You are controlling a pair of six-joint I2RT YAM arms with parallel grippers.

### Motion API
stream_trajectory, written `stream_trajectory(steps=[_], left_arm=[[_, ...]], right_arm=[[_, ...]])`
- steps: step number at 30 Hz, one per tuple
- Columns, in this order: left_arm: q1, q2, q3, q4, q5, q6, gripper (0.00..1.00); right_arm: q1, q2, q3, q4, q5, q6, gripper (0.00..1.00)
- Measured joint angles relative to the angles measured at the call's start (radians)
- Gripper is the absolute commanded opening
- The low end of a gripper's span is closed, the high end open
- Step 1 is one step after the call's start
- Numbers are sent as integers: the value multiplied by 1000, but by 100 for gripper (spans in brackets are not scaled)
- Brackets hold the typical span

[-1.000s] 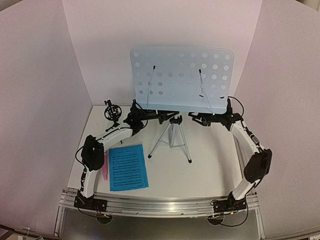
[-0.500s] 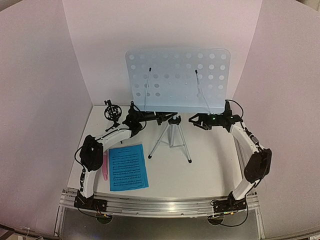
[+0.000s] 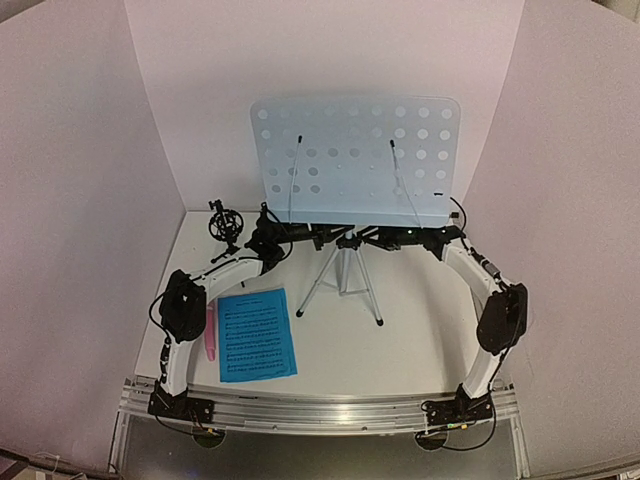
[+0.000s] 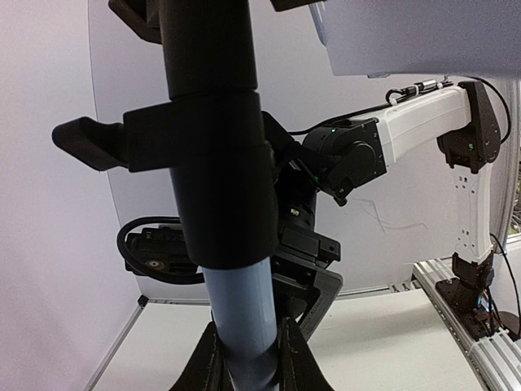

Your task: Set up the instrument practice props

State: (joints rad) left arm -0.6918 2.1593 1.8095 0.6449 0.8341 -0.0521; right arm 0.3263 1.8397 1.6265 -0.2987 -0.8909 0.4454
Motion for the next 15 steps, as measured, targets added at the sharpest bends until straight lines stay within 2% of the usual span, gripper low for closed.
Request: stream_trajectory(steps=[6,11,15], left_arm=[[0,0,0,0,0,0,0],[0,0,0,0,1,1,0],[1,0,0,0,3,1,0]], right_arm=[[6,25,10,57,-39,33,43],[6,38,16,84,-89,74,26],[3,40,12,99,-86,110,21]])
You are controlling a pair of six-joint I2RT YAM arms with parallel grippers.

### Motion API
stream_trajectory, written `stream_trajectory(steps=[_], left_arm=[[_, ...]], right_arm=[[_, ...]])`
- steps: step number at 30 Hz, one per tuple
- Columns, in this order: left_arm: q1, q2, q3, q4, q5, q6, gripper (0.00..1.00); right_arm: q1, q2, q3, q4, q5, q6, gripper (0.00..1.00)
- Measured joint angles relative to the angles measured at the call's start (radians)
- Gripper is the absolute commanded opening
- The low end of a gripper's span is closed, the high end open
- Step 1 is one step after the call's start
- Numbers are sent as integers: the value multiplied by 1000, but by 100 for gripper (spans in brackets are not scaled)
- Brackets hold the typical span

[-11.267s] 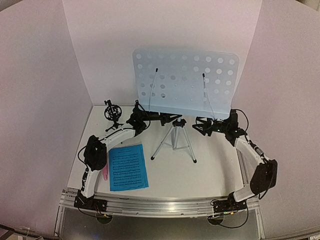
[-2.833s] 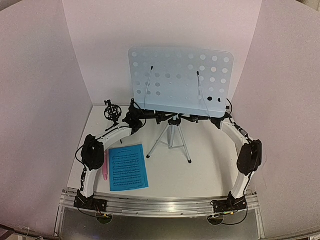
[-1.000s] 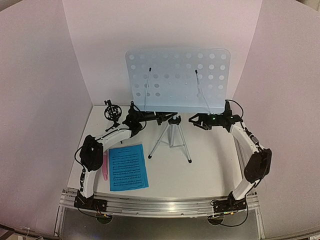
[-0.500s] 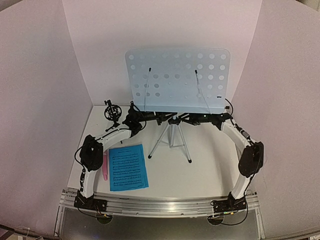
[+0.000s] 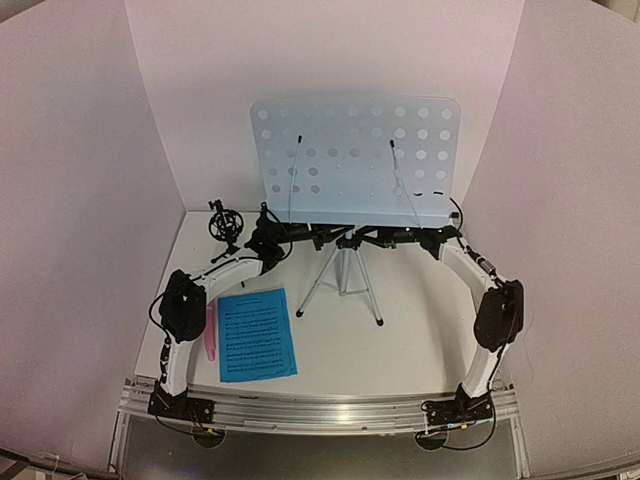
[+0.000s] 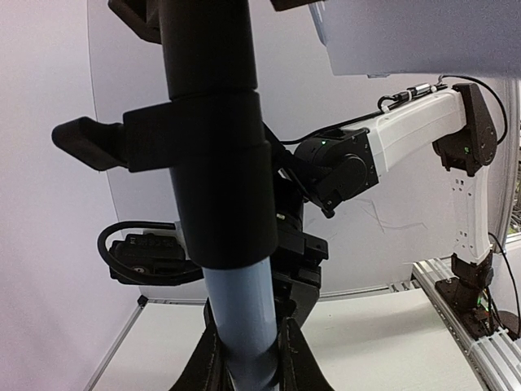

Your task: Set up the instrument practice props

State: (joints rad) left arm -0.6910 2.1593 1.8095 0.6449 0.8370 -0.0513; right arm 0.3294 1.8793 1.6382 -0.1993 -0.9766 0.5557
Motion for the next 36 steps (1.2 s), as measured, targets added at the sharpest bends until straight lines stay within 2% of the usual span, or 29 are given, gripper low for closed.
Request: stream_trajectory(steps=[4,8,12,23,25,31,36], left_arm=[[0,0,0,0,2,0,0],[1,0,0,0,4,0,0],[1,0,0,0,5,1,0],[1,0,3,-9,9,6,0],[1,0,3,-9,10,6,0],[1,-2,2,-10,9,7,0],[1,-7,-11,-2,1,8,0]], right_arm=[[-3,-1,-22,38,-9,35,16],[-3,-5,-35,71,-10,60,0],[-3,-5,-36,76,-7,147,0],[3,-36,-69,95,60,544,0],[5,-39,-70,91,72,577,4],[7,-42,-58,63,95,595,29],[20,-48,-31,-13,141,537,38]])
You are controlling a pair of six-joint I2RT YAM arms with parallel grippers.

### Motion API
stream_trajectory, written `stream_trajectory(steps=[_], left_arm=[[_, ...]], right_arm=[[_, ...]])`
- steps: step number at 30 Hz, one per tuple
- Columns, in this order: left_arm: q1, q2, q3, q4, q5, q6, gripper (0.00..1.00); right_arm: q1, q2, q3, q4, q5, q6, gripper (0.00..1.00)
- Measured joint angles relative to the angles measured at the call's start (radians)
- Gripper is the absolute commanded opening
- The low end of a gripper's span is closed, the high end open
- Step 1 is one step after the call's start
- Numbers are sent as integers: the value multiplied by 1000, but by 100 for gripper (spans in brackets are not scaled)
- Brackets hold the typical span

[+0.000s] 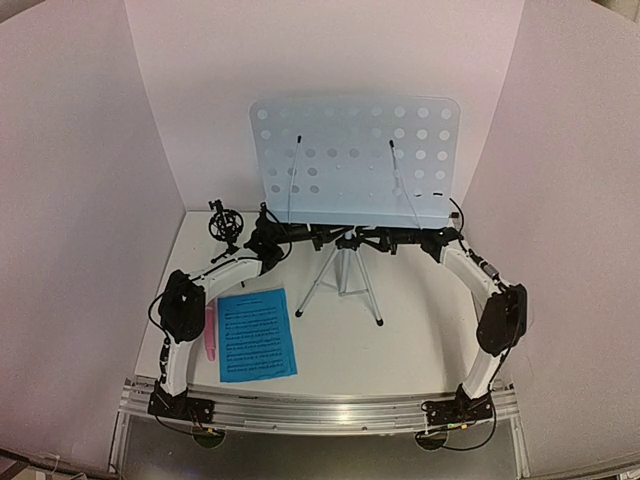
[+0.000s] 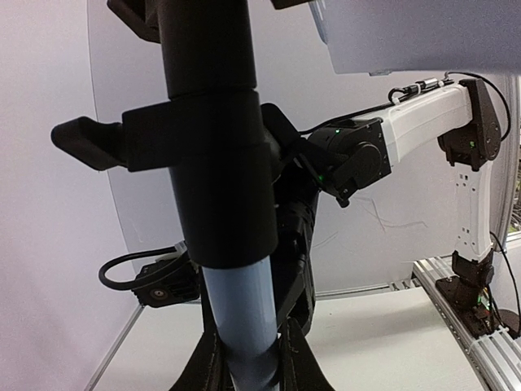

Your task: Set up the instrument practice props

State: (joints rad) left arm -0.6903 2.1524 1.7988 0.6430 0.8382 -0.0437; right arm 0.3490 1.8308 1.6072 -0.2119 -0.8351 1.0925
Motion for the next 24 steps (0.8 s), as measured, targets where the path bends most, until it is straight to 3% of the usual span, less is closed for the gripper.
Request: stream_trajectory(steps=[6,11,17,24], left_arm=[[0,-5,-8,5,-5,0,1],[-1,-7,-13,8,-8,0,20],[1,-14,-31,8,-16,37,33],[5,-39,-77,-26,-37,125,40]], right_arm=[[13,-39,3,-56,67,-75,48],[14,-84,-2,-80,108,-112,48],[14,-130,-5,-96,161,-146,48],[8,-165,-31,-129,244,-188,49]])
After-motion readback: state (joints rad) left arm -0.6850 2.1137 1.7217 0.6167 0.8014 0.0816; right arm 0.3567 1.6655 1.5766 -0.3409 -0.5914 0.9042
